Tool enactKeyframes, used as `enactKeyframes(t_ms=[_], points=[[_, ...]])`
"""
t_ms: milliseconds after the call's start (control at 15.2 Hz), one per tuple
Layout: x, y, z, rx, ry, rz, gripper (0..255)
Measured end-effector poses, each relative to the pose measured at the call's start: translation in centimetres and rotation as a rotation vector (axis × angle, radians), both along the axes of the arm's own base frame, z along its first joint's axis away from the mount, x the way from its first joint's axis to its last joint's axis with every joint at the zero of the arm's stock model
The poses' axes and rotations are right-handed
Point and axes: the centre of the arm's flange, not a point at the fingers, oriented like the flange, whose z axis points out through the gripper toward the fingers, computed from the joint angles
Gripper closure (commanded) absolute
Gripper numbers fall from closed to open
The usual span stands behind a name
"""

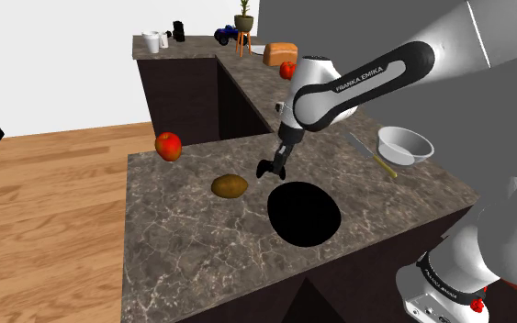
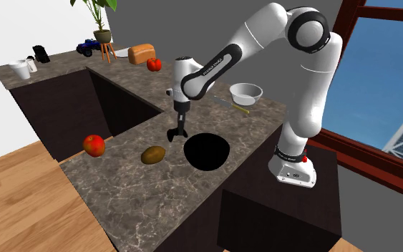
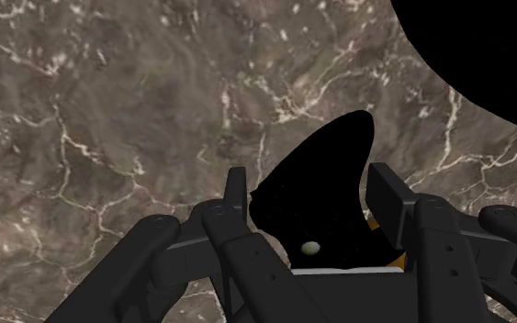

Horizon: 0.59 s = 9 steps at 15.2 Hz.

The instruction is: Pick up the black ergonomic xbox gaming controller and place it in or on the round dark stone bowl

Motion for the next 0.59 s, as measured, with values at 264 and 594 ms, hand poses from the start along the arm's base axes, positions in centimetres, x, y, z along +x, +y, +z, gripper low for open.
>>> enactKeyframes(t_ms=[264, 594], points=[[0.0, 0.0, 2.4, 0.000, 0.000, 0.000, 255], [0.1, -0.1, 5.0, 0.000, 0.000, 0.000, 255]])
